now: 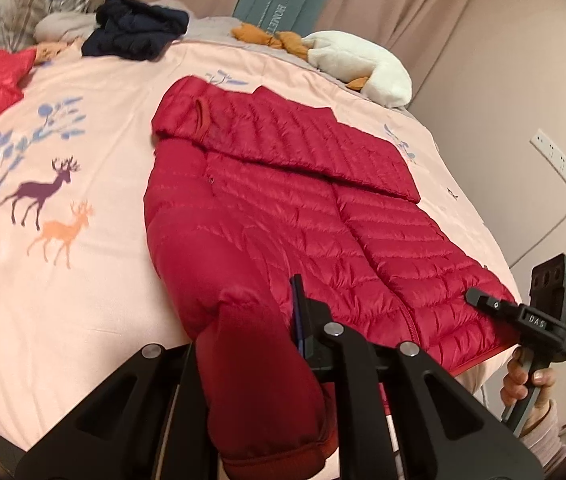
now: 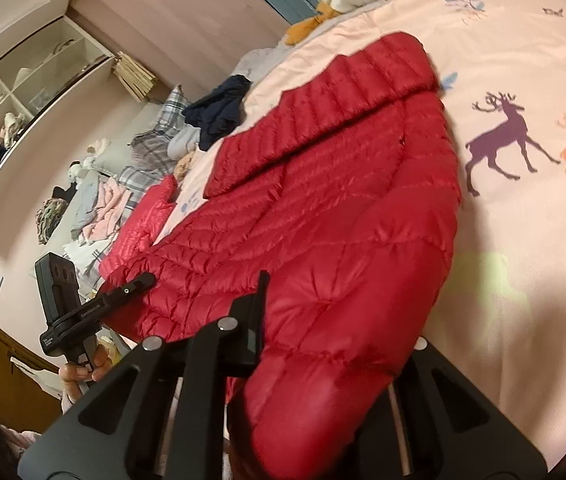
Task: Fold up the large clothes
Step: 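Lift the hem with both tools and fold it toward the collar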
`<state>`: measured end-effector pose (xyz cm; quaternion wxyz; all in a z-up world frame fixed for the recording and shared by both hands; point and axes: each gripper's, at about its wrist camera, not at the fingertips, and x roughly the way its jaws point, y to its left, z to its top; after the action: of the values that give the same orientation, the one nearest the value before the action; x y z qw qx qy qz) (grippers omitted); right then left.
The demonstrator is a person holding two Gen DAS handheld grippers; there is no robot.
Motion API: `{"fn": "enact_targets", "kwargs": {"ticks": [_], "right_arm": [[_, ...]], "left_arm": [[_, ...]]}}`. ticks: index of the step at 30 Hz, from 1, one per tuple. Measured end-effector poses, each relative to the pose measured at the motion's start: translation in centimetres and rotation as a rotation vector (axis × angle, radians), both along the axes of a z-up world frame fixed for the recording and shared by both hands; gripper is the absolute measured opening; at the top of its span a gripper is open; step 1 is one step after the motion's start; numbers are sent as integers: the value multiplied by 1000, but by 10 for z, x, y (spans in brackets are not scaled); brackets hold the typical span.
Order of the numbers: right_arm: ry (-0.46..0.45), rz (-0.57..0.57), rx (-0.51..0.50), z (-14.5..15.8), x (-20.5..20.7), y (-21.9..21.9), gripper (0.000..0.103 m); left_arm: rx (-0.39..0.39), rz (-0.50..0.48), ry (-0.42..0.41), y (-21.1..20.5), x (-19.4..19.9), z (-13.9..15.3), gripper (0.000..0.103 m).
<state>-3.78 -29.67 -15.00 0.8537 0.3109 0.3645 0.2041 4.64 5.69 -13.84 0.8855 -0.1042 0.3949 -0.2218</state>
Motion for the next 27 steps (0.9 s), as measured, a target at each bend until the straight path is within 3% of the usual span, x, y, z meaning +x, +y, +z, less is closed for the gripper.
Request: {"fn": "enact_targets", "kwargs": {"ticks": [19, 27], "right_arm": [[-169, 94, -5, 59, -24, -14, 14], [-261, 144, 1, 82, -45, -14, 14]], "left_arm": [[10, -51, -93, 3, -20, 44, 12], [-39, -73, -130, 17, -35, 60, 12]]}}
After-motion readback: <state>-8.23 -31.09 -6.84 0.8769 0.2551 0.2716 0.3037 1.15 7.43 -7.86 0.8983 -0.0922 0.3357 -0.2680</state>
